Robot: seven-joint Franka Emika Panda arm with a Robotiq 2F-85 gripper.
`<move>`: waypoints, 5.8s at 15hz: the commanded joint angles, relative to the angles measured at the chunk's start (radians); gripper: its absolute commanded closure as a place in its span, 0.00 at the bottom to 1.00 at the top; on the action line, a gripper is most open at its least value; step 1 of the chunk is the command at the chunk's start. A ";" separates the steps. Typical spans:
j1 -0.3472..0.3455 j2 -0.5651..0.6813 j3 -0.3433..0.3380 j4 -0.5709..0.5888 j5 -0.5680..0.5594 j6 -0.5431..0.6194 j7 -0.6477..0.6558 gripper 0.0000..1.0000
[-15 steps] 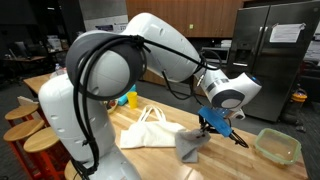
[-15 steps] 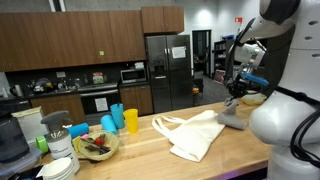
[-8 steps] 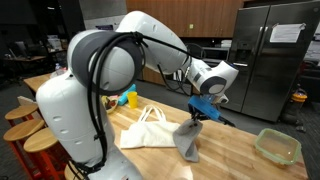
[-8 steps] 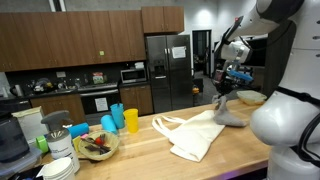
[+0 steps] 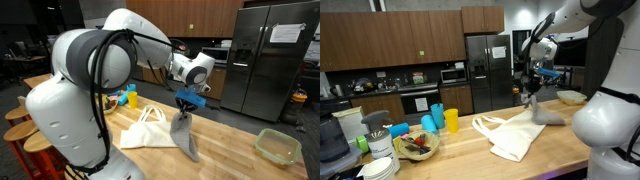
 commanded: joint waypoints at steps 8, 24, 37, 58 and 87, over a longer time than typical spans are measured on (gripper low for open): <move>0.052 -0.093 0.048 -0.112 -0.284 0.099 -0.055 0.99; 0.245 -0.291 0.249 -0.533 -0.499 0.460 0.056 0.99; 0.362 -0.262 0.406 -0.511 -0.626 0.441 0.199 0.97; 0.362 -0.262 0.403 -0.511 -0.626 0.441 0.199 0.97; 0.362 -0.262 0.403 -0.511 -0.626 0.441 0.198 0.97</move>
